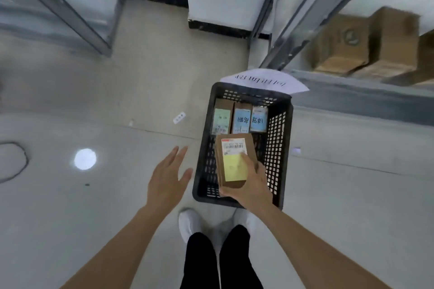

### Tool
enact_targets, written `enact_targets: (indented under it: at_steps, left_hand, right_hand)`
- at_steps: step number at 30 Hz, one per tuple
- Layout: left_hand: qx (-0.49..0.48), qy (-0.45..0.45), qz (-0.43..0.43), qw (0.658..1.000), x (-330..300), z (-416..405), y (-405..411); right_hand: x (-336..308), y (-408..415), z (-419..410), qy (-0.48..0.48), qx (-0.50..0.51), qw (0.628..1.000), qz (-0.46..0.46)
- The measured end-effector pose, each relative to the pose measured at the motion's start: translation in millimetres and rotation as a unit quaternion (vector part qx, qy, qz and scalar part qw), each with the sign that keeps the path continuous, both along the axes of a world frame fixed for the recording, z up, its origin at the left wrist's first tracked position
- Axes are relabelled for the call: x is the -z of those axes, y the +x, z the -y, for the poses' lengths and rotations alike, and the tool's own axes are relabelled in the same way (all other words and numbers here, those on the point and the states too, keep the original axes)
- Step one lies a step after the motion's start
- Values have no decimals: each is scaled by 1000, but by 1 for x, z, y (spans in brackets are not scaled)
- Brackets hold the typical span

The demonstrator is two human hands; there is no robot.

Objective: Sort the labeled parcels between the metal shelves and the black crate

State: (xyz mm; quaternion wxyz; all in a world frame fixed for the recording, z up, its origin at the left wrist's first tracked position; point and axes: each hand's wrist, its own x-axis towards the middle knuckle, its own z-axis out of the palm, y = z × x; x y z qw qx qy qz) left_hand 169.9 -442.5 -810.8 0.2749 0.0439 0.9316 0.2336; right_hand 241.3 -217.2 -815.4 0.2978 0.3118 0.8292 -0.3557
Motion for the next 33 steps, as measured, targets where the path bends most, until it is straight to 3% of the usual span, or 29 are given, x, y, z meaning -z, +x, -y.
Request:
enact_targets:
  at_steps: [8, 16, 24, 33]
  left_hand:
    - [31, -31, -8, 999, 158, 15, -23]
    - [27, -50, 19, 998, 252, 38, -20]
    - [20, -67, 28, 997, 283, 55, -16]
    - [22, -72, 24, 997, 253, 33, -16]
  right_hand:
    - [181, 0, 16, 8, 23, 999, 43]
    - [292, -11, 35, -13, 55, 997, 46]
    - [345, -25, 55, -45, 118, 992, -26]
    - [320, -36, 16, -74, -6, 997, 37]
